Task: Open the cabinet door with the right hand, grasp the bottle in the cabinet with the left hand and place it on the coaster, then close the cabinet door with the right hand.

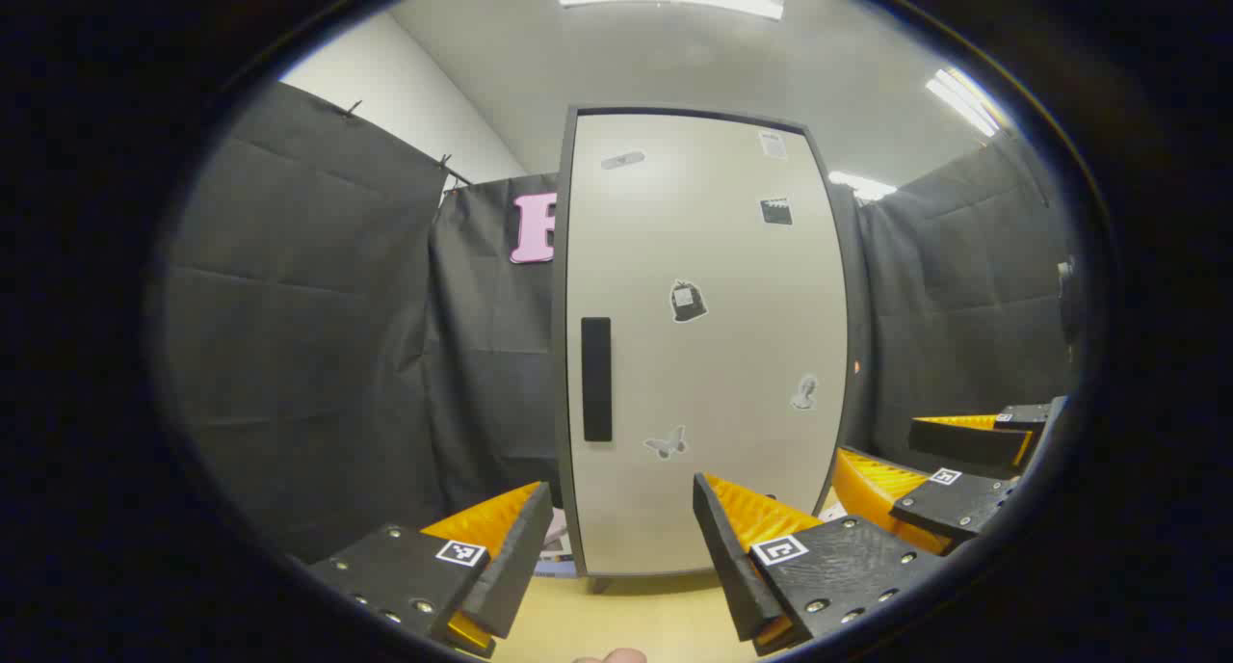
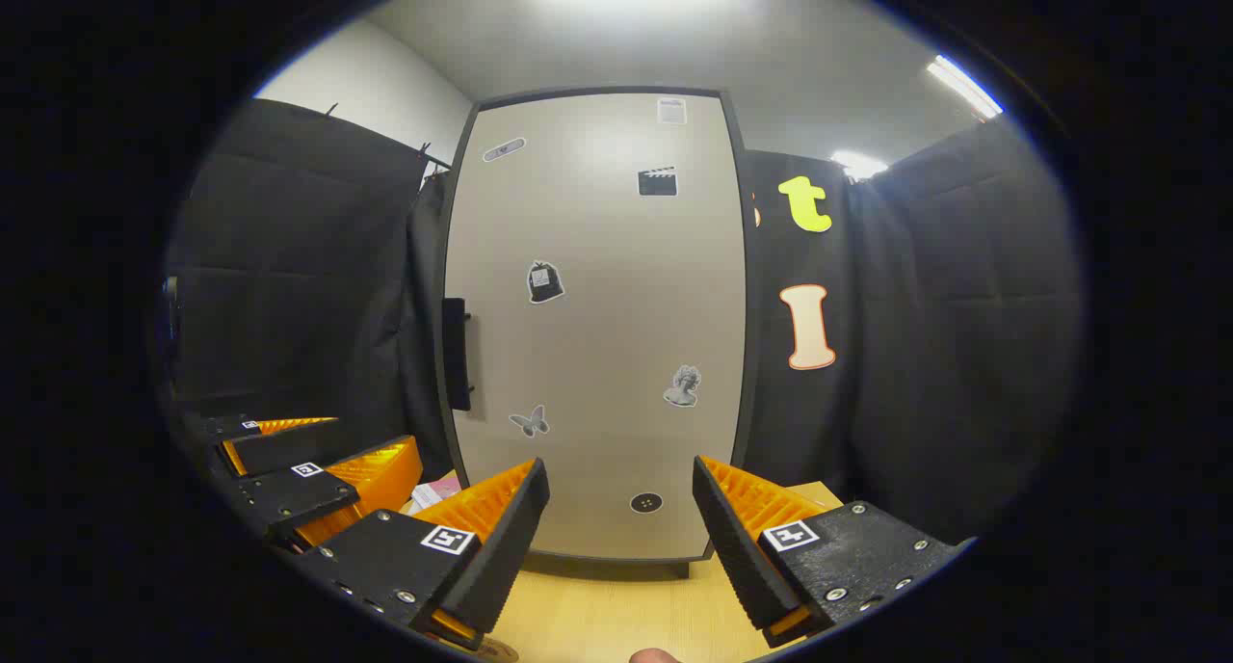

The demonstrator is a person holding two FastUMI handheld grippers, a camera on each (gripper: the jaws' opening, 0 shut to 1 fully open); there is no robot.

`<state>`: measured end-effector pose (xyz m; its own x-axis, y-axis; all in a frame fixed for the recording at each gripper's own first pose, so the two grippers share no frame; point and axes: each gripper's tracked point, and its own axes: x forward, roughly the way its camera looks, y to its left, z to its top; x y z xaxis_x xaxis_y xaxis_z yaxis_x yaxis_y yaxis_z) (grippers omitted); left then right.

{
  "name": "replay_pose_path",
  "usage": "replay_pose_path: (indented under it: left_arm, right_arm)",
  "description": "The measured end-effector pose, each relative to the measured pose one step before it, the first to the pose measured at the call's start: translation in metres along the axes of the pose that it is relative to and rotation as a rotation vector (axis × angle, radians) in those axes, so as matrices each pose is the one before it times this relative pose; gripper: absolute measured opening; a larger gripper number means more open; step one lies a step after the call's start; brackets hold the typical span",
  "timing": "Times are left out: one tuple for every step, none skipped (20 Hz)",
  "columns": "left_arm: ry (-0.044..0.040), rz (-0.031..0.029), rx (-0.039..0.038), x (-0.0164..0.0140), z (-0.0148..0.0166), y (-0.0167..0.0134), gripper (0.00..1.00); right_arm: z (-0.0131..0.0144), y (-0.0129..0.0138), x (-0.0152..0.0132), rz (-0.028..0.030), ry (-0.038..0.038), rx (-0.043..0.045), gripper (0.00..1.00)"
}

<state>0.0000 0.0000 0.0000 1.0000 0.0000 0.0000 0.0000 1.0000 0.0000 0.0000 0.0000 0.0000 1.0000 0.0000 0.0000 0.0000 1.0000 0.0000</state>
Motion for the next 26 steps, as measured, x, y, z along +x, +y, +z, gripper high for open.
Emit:
replay_pose_path:
  left_arm:
    - [-0.00358, 0.00023, 0.00161, 0.00032, 0.00057, 0.00068, 0.85]
    - [-0.0013, 0.00029, 0.00253, 0.00199, 0.00132, 0.00012, 0.84]
    - [0.00124, 0.00058, 0.00235, 0.00053, -0.00163, 0.00016, 0.82]
    - [0.00153, -0.00214, 0.00051, 0.00078, -0.00055, -0.00043, 0.87]
    - [0.00069, -0.00201, -0.00213, 0.00023, -0.00075, -0.00066, 0.86]
    - [-0.00109, 0.0, -0.00363, -0.00009, 0.0003, -0.00012, 0.86]
    - [-0.00194, -0.00064, -0.0023, 0.00097, 0.00013, 0.00016, 0.84]
    - [-0.00079, 0.00139, 0.00087, 0.00154, 0.00057, -0.00008, 0.87]
    - [-0.00019, -0.00003, 0.00056, -0.00072, -0.00058, 0.00039, 0.86]
    - [0.00115, -0.0003, 0.00199, 0.0011, -0.00001, 0.00032, 0.84]
    - [-0.0014, 0.00308, 0.00189, 0.00001, 0.0003, 0.00149, 0.84]
    - [0.00107, 0.00002, 0.00009, 0.00089, 0.00022, -0.00015, 0.85]
    - [-0.00134, 0.00217, -0.0017, 0.00147, -0.00013, 0.00128, 0.86]
    - [-0.00108, 0.0011, -0.0017, 0.00014, 0.00016, 0.00066, 0.87]
    - [0.00042, 0.00046, -0.00037, 0.0007, -0.00035, -0.00044, 0.85]
    - [0.00176, -0.00043, 0.00129, 0.00058, -0.00029, 0.00008, 0.84]
    - [0.0003, -0.00016, 0.00173, 0.00153, -0.00047, 0.001, 0.84]
    - [-0.00034, -0.00027, -0.00082, -0.00044, -0.00016, 0.001, 0.84]
    - [-0.00105, 0.00134, -0.00163, 0.001, 0.00004, 0.00081, 0.82]
    - [0.00222, 0.00014, 0.00048, 0.00109, -0.00011, 0.00095, 0.84]
    - [0.00184, 0.00154, 0.00202, 0.00019, -0.0015, 0.00036, 0.85]
    - [0.00267, -0.00062, 0.00307, 0.00062, -0.0007, 0.00117, 0.87]
    - [0.00037, 0.00171, 0.00173, 0.00093, -0.0007, 0.00197, 0.84]
    - [-0.00273, 0.00049, -0.00185, -0.00055, 0.00037, 0.00297, 0.86]
    - [-0.0003, 0.00499, 0.00009, -0.00037, -0.00044, 0.00314, 0.86]
    - [0.00053, 0.00664, 0.00099, -0.00009, -0.00022, 0.00452, 0.86]
  right_arm:
    - [-0.00047, -0.00026, 0.00113, -0.00254, -0.0001, 0.00019, 0.93]
    - [0.00009, -0.00222, 0.00092, -0.00707, 0.00025, -0.00214, 0.91]
    - [-0.00004, -0.00161, -0.00016, 0.00021, -0.00102, 0.00133, 0.93]
    - [-0.00009, -0.00012, 0.00108, 0.00118, 0.00126, 0.00133, 0.93]
    - [-0.00068, -0.0011, 0.00103, -0.00235, 0.00191, 0.0001, 0.92]
    - [-0.00044, 0.00026, 0.00107, 0.00013, 0.0012, 0.00041, 0.93]
    - [0.00003, -0.00045, 0.00087, 0.00009, -0.00055, -0.00153, 0.93]
    - [0.00116, -0.00061, 0.0007, -0.0002, -0.0008, -0.0029, 0.92]
    - [-0.0014, 0.00072, 0.00066, 0.00102, -0.00099, -0.00255, 0.93]
    - [0.00077, 0.00068, 0.00032, 0.00185, 0.00056, 0.00012, 0.93]
    - [0.00024, -0.00036, 0.00127, 0.00091, -0.00086, 0.00051, 0.93]
    - [-0.0002, 0.00014, 0.00085, -0.00163, -0.00123, -0.0009, 0.92]
    - [0.00077, 0.00046, 0.00117, 0.00025, -0.00105, -0.00068, 0.93]
    - [0.00033, -0.00009, 0.0009, 0.0013, -0.00039, -0.00209, 0.92]
    - [-0.00004, 0.00088, 0.0009, 0.00135, 0.00082, -0.00202, 0.93]
    - [-0.00084, 0.00146, 0.00158, 0.00237, 0.00075, -0.00103, 0.93]
    - [-0.00122, 0.00065, 0.00043, 0.0016, 0.00007, -0.00003, 0.93]
    - [-0.00084, 0.00081, 0.00125, 0.00115, 0.00062, -0.00051, 0.93]
    - [0.00071, 0.00062, 0.00197, 0.00085, 0.0007, -0.00159, 0.92]
    - [0.00039, 0.00082, 0.0013, 0.00073, -0.00052, -0.00089, 0.93]
    - [0.00015, 0.00144, 0.00141, 0.00226, -0.00139, -0.00156, 0.93]
    - [-0.00008, 0.00061, 0.00154, 0.00184, -0.00145, -0.00321, 0.93]
    - [0.0017, 0.0008, 0.0019, 0.00283, -0.0025, -0.00283, 0.93]
    - [0.00217, 0.00052, 0.00309, 0.00247, -0.00315, -0.00317, 0.93]
    - [0.00185, 0.00128, 0.00432, 0.00233, -0.00396, -0.00242, 0.93]
    - [0.0036, 0.00092, 0.00438, 0.00402, -0.0048, -0.00084, 0.93]
